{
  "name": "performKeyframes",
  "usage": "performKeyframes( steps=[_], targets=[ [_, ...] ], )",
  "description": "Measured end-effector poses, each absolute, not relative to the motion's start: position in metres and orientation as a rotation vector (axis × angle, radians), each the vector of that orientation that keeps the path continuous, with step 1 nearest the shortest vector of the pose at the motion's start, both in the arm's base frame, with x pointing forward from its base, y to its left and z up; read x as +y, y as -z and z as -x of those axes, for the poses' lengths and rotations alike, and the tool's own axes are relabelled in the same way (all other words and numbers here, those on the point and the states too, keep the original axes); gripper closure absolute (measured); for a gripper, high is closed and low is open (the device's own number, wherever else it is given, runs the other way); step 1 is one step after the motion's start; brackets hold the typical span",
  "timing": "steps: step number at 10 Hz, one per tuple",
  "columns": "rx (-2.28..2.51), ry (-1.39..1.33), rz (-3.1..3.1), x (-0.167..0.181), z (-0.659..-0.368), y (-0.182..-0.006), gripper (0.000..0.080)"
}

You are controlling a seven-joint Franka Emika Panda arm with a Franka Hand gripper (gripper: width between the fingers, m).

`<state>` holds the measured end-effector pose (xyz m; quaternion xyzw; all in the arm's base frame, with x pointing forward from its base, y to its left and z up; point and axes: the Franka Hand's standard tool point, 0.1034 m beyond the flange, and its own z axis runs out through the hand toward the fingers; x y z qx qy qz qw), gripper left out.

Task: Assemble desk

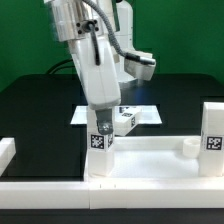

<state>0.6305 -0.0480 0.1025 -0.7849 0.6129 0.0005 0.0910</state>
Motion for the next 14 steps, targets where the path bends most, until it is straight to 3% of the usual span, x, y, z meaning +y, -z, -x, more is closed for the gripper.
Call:
performKeyframes(
  steps=[2,4,6,7,8,9,10,14],
  targets=[
    [1.66,0.017,2.454,-0.0486,-0.6304,-0.1024,0.0151],
    [1.119,0.07,2.79,-0.0499,-0.63,-0.1032,0.0151],
    [1.012,0.076,2.835,-0.05,-0.6296,-0.1019,0.0151],
    [1.046,0.074,2.822,-0.0498,-0.6296,-0.1018,0.0264],
    [1.049,0.074,2.821,-0.0499,-0.6296,-0.1017,0.0264],
    [1.109,0.069,2.796,-0.0497,-0.6296,-0.1016,0.0448],
    [1.203,0.062,2.757,-0.0511,-0.6291,-0.1013,0.0514],
    [2.011,0.008,2.203,-0.0496,-0.6308,-0.1004,0.0514]
  ],
)
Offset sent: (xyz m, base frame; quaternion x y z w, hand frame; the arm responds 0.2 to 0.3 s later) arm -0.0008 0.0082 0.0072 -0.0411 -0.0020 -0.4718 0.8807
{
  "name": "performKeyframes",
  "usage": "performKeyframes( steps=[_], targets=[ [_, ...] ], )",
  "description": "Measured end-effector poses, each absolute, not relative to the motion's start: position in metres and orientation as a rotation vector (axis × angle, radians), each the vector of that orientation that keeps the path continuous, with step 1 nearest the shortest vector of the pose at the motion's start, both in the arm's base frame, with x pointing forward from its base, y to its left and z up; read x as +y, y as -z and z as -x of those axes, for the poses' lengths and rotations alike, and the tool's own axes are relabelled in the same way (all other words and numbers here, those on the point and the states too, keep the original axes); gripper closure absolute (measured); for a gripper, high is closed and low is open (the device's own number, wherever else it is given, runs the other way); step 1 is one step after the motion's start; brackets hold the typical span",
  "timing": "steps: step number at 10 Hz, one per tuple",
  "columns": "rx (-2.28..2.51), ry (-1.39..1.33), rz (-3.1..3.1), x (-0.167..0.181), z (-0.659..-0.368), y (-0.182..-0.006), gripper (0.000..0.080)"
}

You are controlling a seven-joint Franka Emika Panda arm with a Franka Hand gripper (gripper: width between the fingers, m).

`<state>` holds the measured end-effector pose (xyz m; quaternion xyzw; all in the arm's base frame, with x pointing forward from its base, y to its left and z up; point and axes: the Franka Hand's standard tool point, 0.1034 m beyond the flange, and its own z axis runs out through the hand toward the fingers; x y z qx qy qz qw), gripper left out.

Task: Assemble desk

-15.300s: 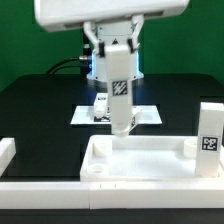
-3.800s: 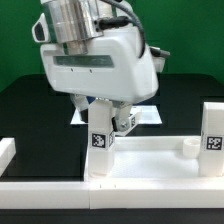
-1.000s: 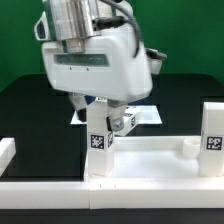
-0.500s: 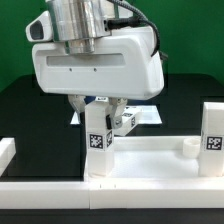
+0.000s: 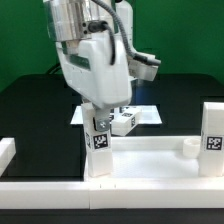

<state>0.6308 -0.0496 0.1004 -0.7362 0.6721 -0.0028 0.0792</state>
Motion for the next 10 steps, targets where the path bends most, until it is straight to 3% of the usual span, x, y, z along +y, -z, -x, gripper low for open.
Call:
performKeyframes(
  steps=[3,6,8,10],
  targets=[
    [2.256,-0.006,1.892,-0.0451,-0.6309,-0.0995,0.0514],
    [1.91,-0.018,2.252,-0.0472,-0.629,-0.1018,0.0513],
    [1.51,-0.056,2.565,-0.0396,-0.6305,-0.1071,0.0198],
    [1.324,-0.032,2.664,-0.0409,-0.6313,-0.1066,0.0165]
  ],
)
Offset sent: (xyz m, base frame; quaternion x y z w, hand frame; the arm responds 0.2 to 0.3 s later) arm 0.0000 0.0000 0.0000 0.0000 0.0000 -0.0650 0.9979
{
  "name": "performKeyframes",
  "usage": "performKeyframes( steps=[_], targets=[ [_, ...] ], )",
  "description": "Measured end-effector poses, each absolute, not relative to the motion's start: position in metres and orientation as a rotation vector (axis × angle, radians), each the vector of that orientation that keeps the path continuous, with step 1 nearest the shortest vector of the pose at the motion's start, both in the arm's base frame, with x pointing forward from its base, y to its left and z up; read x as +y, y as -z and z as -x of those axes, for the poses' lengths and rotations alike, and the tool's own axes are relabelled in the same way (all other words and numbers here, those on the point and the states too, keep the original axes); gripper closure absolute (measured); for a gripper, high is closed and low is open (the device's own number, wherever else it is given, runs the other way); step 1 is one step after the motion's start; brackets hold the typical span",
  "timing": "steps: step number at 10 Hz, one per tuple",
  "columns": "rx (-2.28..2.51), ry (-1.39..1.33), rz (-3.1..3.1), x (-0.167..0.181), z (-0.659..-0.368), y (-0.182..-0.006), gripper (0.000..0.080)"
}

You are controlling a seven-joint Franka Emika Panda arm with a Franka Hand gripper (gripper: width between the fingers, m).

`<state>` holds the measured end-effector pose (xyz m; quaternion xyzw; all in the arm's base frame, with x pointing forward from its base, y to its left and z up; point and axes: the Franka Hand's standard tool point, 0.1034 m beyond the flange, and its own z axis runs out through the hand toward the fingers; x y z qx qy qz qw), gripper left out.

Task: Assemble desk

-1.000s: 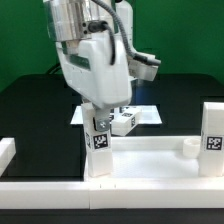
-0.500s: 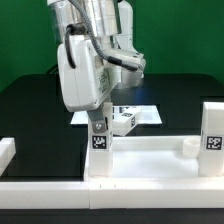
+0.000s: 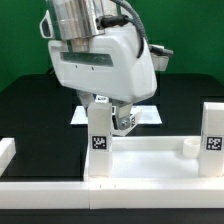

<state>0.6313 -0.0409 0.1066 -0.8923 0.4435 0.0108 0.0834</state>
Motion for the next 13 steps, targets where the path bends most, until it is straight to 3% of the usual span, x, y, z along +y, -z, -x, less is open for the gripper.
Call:
performKeyframes(
  steps=[2,4,5,6,7,9,13],
  targets=[
    [1.183,-0.019,2.728,-0.041,-0.631,-0.107,0.0153],
    [0.572,0.082,2.997,-0.049,-0.637,-0.111,0.0151],
    [0.534,0.09,3.012,-0.047,-0.639,-0.111,0.0151],
    [0.567,0.088,3.006,-0.049,-0.638,-0.11,0.0275],
    [0.583,0.088,3.003,-0.049,-0.638,-0.11,0.0275],
    [0.699,0.081,2.977,-0.051,-0.638,-0.11,0.0513],
    [1.606,0.032,2.565,-0.056,-0.635,-0.109,0.0513]
  ],
)
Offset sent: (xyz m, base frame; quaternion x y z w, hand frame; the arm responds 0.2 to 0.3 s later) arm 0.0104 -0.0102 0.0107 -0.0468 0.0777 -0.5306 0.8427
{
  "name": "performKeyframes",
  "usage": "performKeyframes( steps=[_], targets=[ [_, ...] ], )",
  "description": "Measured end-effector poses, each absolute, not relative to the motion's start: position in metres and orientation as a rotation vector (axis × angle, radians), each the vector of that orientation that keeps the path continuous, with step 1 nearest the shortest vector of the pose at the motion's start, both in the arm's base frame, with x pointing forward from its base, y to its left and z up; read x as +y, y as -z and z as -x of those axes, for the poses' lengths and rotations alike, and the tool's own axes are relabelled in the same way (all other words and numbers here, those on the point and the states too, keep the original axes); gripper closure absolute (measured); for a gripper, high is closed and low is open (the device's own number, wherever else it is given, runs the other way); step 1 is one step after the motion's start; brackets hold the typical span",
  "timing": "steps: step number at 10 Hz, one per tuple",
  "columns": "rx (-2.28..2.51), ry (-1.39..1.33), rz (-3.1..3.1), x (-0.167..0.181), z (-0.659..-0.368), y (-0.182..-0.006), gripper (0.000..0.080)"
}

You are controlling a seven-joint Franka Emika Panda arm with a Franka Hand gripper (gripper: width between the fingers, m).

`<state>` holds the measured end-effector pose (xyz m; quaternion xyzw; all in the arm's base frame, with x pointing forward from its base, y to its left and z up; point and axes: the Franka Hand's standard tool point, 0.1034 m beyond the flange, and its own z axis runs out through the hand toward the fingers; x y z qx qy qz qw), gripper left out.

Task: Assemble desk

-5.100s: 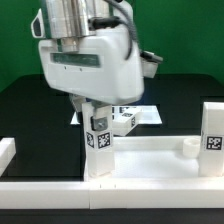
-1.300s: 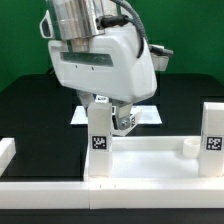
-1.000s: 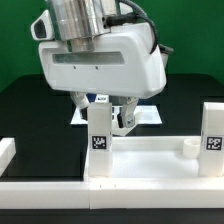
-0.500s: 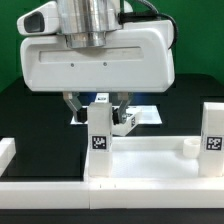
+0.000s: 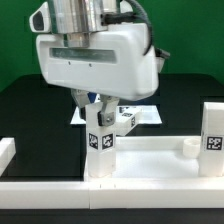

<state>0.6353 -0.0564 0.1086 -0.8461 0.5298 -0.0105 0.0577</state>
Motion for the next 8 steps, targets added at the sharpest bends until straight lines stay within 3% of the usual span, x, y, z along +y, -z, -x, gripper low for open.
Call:
performKeyframes(
  steps=[3,7,8],
  targets=[
    [1.801,0.017,2.43,-0.0561,-0.6351,-0.1083,0.0512],
    [2.522,-0.034,1.554,-0.0509,-0.6334,-0.1089,0.0512],
    [2.515,-0.028,1.572,-0.0511,-0.633,-0.109,0.0512]
  ],
)
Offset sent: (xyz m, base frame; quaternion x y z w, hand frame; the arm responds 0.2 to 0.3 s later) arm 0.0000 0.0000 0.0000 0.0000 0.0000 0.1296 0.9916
